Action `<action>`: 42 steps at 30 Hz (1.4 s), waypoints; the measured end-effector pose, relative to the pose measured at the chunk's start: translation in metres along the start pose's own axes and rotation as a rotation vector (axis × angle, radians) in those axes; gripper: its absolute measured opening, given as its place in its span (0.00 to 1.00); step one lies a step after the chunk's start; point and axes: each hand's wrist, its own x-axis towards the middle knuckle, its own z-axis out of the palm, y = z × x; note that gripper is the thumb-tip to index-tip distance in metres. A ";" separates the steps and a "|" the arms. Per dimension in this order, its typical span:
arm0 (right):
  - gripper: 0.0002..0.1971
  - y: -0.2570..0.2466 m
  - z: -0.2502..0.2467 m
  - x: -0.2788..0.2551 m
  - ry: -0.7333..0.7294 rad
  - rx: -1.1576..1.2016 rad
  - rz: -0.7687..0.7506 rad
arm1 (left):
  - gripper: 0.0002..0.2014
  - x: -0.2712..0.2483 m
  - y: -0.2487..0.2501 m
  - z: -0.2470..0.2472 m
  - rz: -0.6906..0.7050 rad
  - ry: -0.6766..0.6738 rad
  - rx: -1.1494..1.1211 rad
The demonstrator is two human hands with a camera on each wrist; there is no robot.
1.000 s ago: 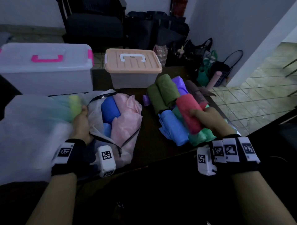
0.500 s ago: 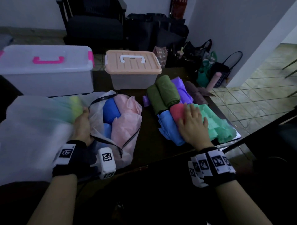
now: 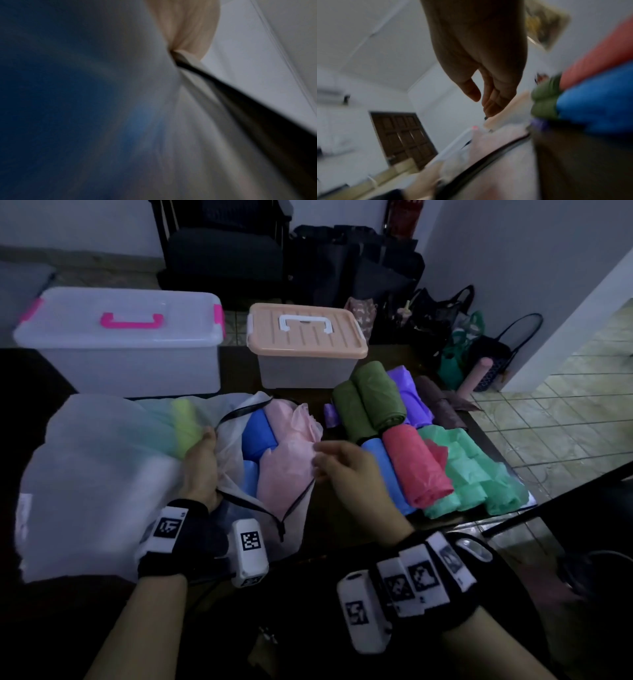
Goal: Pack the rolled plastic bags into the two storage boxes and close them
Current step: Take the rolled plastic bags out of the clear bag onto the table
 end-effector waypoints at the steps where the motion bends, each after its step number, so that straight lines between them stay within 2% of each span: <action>1: 0.13 -0.002 0.012 -0.001 -0.081 -0.006 0.082 | 0.20 -0.001 0.000 -0.001 0.007 0.005 0.012; 3: 0.17 -0.001 0.028 0.000 -0.170 -0.156 0.176 | 0.20 -0.002 -0.003 -0.003 0.026 0.011 0.034; 6: 0.16 -0.002 0.038 0.002 -0.232 -0.283 0.283 | 0.19 -0.006 -0.005 -0.005 0.048 -0.003 0.045; 8: 0.24 -0.010 0.042 0.003 -0.265 -0.281 0.339 | 0.18 -0.010 -0.006 -0.005 0.065 0.005 0.052; 10: 0.28 -0.021 0.043 0.002 -0.288 -0.354 0.300 | 0.19 -0.012 -0.006 -0.004 0.071 0.022 0.073; 13: 0.24 -0.035 0.043 0.003 -0.372 -0.466 0.200 | 0.20 -0.015 -0.004 -0.002 0.092 0.031 0.113; 16: 0.30 -0.033 0.048 0.007 -0.421 -0.476 0.235 | 0.20 -0.016 -0.005 -0.003 0.108 0.021 0.108; 19: 0.37 -0.019 0.050 0.011 -0.365 -0.364 0.356 | 0.20 -0.013 -0.006 -0.004 0.100 0.017 0.091; 22: 0.29 -0.007 0.051 0.012 -0.318 -0.121 0.356 | 0.21 -0.012 -0.007 -0.007 0.083 -0.002 0.057; 25: 0.24 0.001 0.050 0.007 -0.267 0.075 0.288 | 0.21 -0.011 -0.009 -0.008 0.061 -0.020 0.011; 27: 0.14 -0.001 0.047 0.005 -0.169 0.251 0.214 | 0.21 -0.012 -0.009 -0.009 0.056 -0.035 0.012; 29: 0.06 -0.009 0.037 0.008 -0.002 0.344 0.124 | 0.20 -0.011 -0.009 -0.009 0.061 -0.032 0.023; 32: 0.08 -0.027 0.008 0.020 0.250 0.431 -0.066 | 0.17 -0.008 -0.011 -0.009 0.073 -0.023 0.038; 34: 0.18 -0.030 -0.015 0.031 0.406 0.220 -0.194 | 0.16 -0.008 -0.012 -0.009 0.069 -0.019 0.043; 36: 0.28 -0.024 -0.032 0.039 0.424 -0.196 -0.259 | 0.16 -0.008 -0.012 -0.008 0.074 -0.022 0.050; 38: 0.28 -0.009 -0.038 0.044 0.289 -0.521 -0.182 | 0.18 -0.007 -0.012 -0.007 0.089 -0.027 0.075; 40: 0.25 0.011 -0.030 0.043 0.096 -0.709 0.003 | 0.20 -0.005 -0.013 -0.008 0.103 -0.018 0.081; 42: 0.32 0.030 -0.017 0.042 -0.044 -0.857 0.123 | 0.20 -0.004 -0.014 -0.009 0.121 -0.014 0.099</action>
